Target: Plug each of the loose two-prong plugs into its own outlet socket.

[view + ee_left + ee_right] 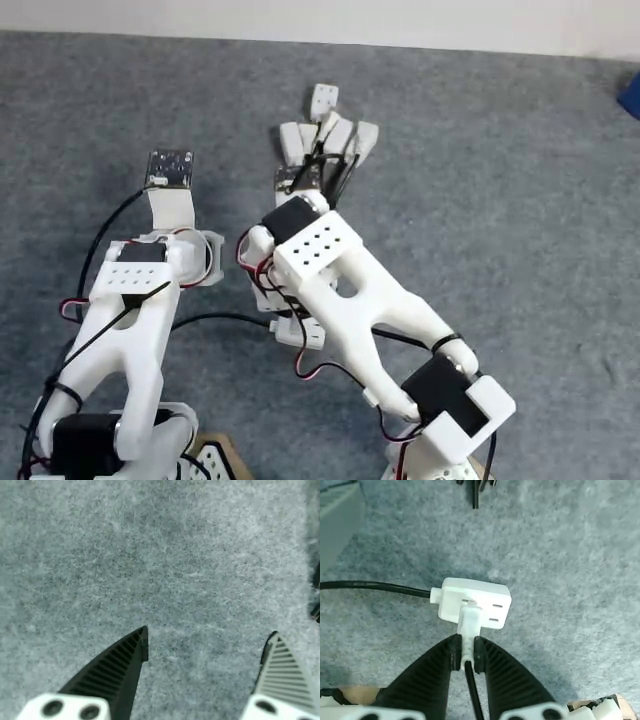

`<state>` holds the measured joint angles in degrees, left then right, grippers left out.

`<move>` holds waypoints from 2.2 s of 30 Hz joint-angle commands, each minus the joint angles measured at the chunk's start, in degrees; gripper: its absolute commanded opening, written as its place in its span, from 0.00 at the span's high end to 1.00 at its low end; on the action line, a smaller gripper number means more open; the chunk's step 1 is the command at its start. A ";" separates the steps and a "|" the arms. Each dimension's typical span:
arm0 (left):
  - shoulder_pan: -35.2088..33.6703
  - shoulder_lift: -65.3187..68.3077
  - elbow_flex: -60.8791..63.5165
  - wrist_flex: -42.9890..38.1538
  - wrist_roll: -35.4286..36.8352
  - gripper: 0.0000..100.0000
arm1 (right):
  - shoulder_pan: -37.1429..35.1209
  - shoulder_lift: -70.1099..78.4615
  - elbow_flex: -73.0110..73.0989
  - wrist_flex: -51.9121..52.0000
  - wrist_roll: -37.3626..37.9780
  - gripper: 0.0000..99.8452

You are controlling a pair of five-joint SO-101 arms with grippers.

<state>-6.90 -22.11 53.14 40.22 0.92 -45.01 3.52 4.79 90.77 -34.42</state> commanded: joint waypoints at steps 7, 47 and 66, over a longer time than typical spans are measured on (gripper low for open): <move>-0.31 0.13 -1.89 -0.79 0.44 0.64 | -1.45 -1.01 -0.04 0.75 -0.88 0.99; -0.57 -0.04 -1.89 -0.70 0.44 0.64 | -1.01 -0.57 11.30 -11.12 1.58 0.99; -0.22 0.13 -1.71 -0.70 0.35 0.64 | -4.26 -1.01 -4.88 9.45 6.86 0.73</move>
<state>-6.90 -22.11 53.14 40.22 0.92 -49.05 3.52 9.63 94.46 -28.26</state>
